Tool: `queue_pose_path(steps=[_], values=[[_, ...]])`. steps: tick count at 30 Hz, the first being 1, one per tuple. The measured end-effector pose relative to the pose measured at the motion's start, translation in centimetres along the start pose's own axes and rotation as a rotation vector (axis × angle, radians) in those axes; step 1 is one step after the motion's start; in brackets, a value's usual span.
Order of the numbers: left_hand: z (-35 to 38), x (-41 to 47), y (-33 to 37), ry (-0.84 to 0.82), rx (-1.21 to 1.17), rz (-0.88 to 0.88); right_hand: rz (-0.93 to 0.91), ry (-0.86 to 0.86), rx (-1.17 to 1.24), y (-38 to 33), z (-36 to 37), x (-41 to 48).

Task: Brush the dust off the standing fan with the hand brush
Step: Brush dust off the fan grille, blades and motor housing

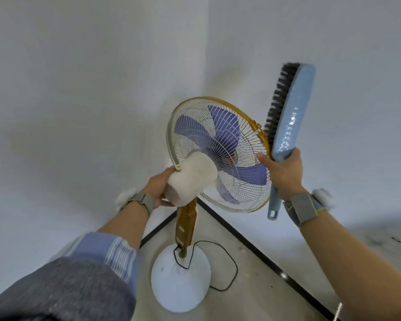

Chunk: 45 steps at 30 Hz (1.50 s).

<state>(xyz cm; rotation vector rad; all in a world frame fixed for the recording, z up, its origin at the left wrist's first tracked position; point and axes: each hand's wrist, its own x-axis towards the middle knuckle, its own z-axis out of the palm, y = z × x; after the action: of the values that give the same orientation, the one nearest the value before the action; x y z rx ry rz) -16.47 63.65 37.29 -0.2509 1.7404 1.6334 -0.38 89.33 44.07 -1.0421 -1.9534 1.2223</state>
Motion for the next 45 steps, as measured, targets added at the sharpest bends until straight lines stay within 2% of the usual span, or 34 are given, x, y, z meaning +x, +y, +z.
queue_pose_path(steps=[4,13,20,25,29,34,40,45], values=[[1.8,-2.4,-1.3,0.086,-0.017,-0.007,0.002,-0.096,0.044,1.3,-0.3,3.4],[7.0,-8.1,-6.2,0.367,-0.239,0.001,-0.182,-0.406,0.009,1.0,0.0,7.9],[11.0,-11.5,-9.2,0.489,-0.468,0.001,-0.230,-0.546,0.006,-0.1,1.7,8.1],[13.0,-12.8,-10.5,0.505,-0.539,0.006,-0.230,-0.602,0.004,-0.7,2.8,7.7],[13.7,-13.6,-11.1,0.446,-0.481,-0.028,-0.197,-0.594,-0.013,-0.5,2.8,6.9],[10.5,-14.3,-10.3,0.406,-0.325,-0.053,-0.221,-0.597,-0.048,-0.7,2.3,5.7],[7.1,-13.8,-9.1,0.495,-0.117,-0.051,-0.253,-0.593,-0.111,-1.4,1.4,3.5],[4.5,-12.1,-7.4,0.581,0.153,0.056,-0.265,-0.498,-0.174,-1.6,0.1,2.5]])
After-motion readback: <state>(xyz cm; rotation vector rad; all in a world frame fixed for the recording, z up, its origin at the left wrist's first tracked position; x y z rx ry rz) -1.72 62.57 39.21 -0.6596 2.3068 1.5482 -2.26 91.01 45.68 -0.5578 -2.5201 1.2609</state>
